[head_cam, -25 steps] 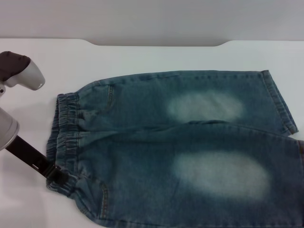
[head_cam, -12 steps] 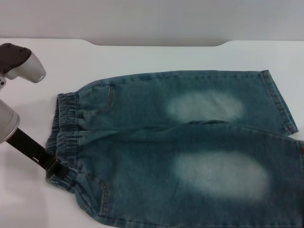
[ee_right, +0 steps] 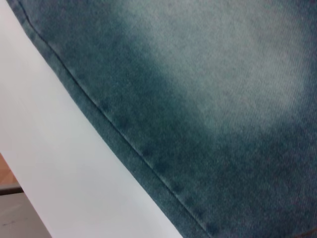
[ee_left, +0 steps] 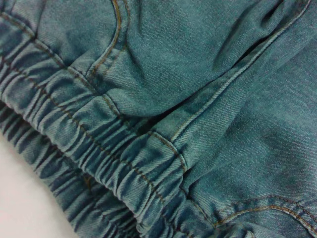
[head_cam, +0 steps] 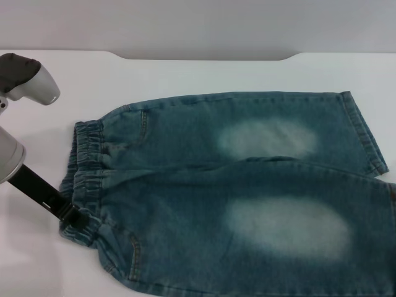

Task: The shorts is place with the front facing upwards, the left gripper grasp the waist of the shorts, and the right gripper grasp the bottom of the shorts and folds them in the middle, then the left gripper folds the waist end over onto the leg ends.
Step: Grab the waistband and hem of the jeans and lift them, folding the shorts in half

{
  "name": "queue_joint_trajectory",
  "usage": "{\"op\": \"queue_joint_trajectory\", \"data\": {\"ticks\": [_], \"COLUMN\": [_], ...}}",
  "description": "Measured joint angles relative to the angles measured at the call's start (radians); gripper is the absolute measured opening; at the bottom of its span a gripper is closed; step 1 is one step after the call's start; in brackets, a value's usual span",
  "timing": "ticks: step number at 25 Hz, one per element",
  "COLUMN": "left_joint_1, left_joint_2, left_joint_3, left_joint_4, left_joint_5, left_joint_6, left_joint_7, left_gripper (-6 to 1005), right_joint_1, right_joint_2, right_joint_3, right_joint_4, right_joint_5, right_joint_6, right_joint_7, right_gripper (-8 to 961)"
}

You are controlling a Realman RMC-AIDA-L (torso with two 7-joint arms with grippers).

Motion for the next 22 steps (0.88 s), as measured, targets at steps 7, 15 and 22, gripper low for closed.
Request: {"op": "queue_joint_trajectory", "data": {"ticks": [7, 15, 22], "left_joint_1": [-0.002, -0.004, -0.006], "left_joint_2": [0.002, 0.001, 0.001], "left_joint_3": [0.0, 0.0, 0.0], "left_joint_4": [-0.006, -0.008, -0.008], "left_joint_5": [0.0, 0.0, 0.0], "left_joint_6": [-0.004, -0.005, -0.006], "left_joint_7": [0.0, 0.0, 0.0], "left_gripper": [46, 45, 45], "right_joint_1": [0.011, 0.012, 0.005], "right_joint_2": [-0.001, -0.003, -0.003], "right_joint_3": [-0.001, -0.014, -0.04], "right_joint_4": [0.018, 0.018, 0.018], "right_joint_5": [-0.001, -0.007, -0.011], "right_joint_6": [-0.004, -0.005, -0.003], "right_joint_7": [0.0, -0.005, -0.005], "right_gripper": [517, 456, 305]}}
